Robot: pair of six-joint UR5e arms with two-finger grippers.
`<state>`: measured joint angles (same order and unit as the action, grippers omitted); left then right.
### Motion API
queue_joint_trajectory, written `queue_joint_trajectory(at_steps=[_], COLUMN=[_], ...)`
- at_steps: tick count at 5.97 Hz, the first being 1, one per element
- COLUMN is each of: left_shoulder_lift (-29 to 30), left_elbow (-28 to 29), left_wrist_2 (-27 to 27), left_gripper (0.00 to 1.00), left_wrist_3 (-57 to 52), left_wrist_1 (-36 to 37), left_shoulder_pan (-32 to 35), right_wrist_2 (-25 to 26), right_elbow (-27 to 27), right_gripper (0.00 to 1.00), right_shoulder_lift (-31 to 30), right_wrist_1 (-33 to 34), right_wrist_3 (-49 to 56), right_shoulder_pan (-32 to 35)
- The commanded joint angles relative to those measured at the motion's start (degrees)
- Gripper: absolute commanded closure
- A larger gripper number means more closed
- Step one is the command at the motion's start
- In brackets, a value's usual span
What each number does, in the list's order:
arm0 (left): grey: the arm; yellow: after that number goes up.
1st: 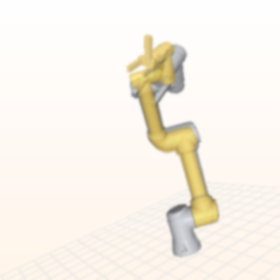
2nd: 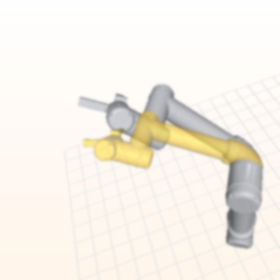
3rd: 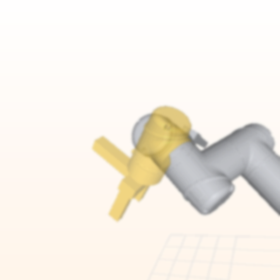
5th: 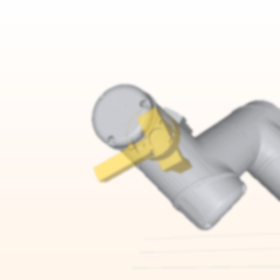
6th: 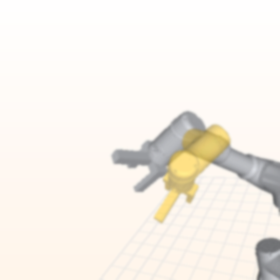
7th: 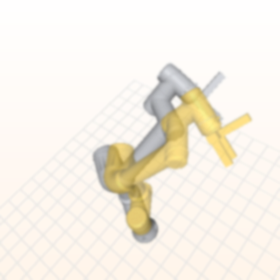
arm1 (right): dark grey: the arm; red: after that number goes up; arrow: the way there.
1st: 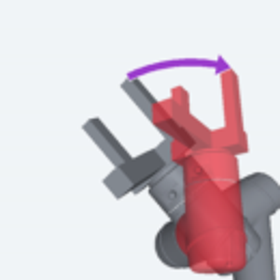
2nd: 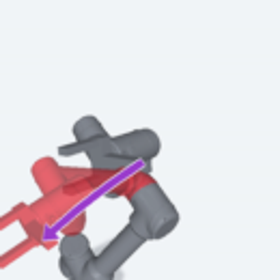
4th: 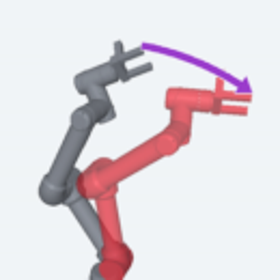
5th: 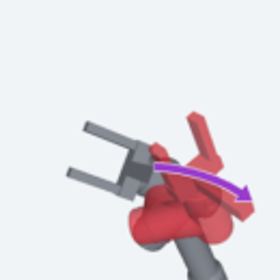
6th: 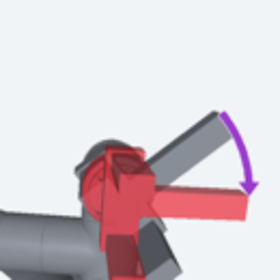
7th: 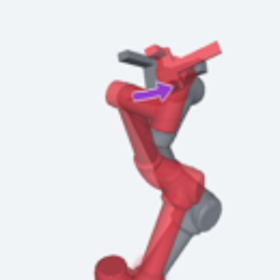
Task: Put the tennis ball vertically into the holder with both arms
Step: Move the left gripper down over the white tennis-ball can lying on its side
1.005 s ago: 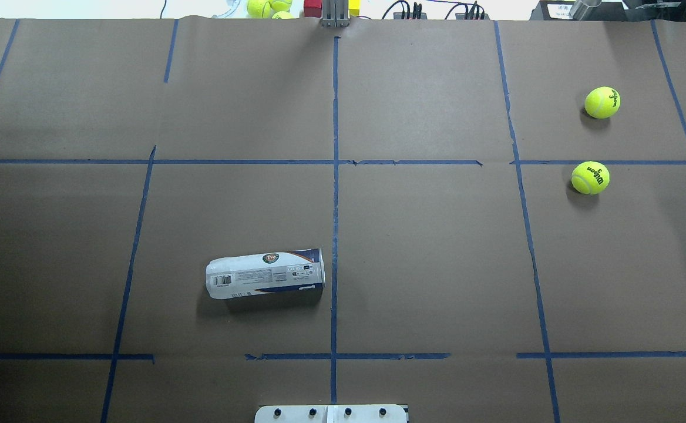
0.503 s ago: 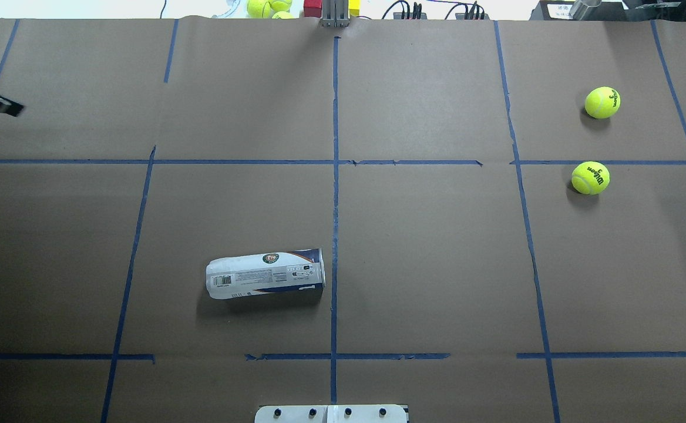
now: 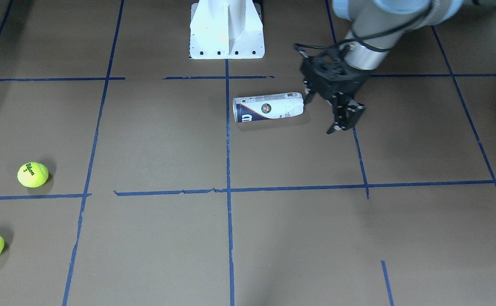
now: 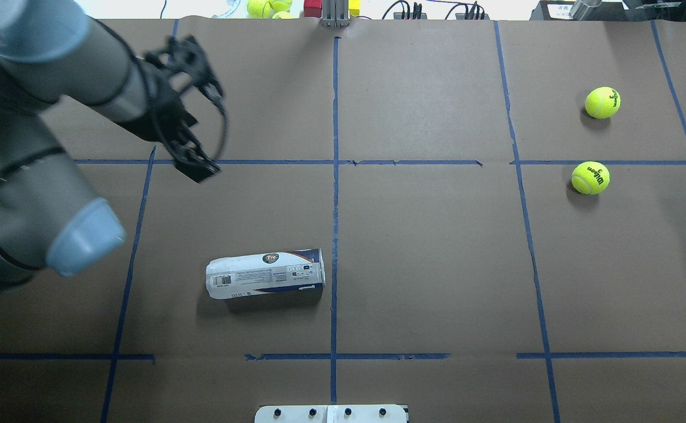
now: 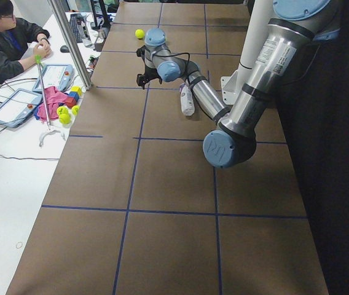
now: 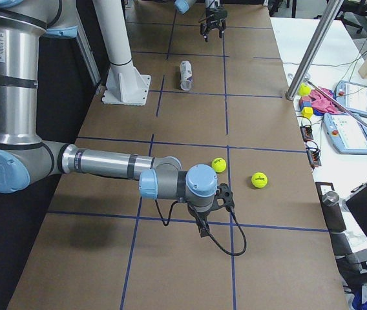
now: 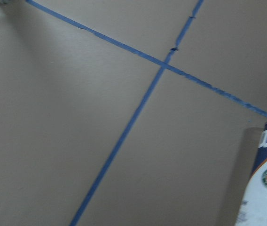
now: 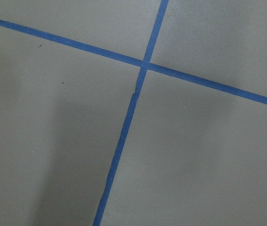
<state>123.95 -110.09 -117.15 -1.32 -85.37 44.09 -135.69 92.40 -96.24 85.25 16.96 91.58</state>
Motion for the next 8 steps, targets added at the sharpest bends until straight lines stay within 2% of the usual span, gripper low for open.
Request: queue_joint_trajectory(at_steps=[1,2,3,5,8], left_shoulder_lift=[9.3,14.8,21.0,21.9,21.9], left_elbow=[1.5,5.9,13.9,19.2,22.1], left_wrist_2=[10.8,16.2,19.0,22.3,23.1], left_gripper=[0.0,0.0,0.0,0.0,0.0], left_wrist_3=[-0.3,-0.4,-3.8,-4.5,-4.4], left_wrist_1=[15.0,21.9,27.4,28.9,28.7], left_shoulder_pan=[-10.6,-14.8,-17.1,-20.4,-23.3], right_wrist_2=[0.0,0.0,0.0,0.0,0.0], right_elbow=[0.0,-0.1,-0.1,-0.2,-0.2], right_gripper=[0.0,0.0,0.0,0.0,0.0], right_shoulder_lift=[-0.1,-0.3,-0.3,-0.4,-0.4], right_wrist_1=[0.0,0.0,0.0,0.0,0.0], right_wrist_3=[0.0,0.0,0.0,0.0,0.0], right_shoulder_pan=[0.0,0.0,0.0,0.0,0.0])
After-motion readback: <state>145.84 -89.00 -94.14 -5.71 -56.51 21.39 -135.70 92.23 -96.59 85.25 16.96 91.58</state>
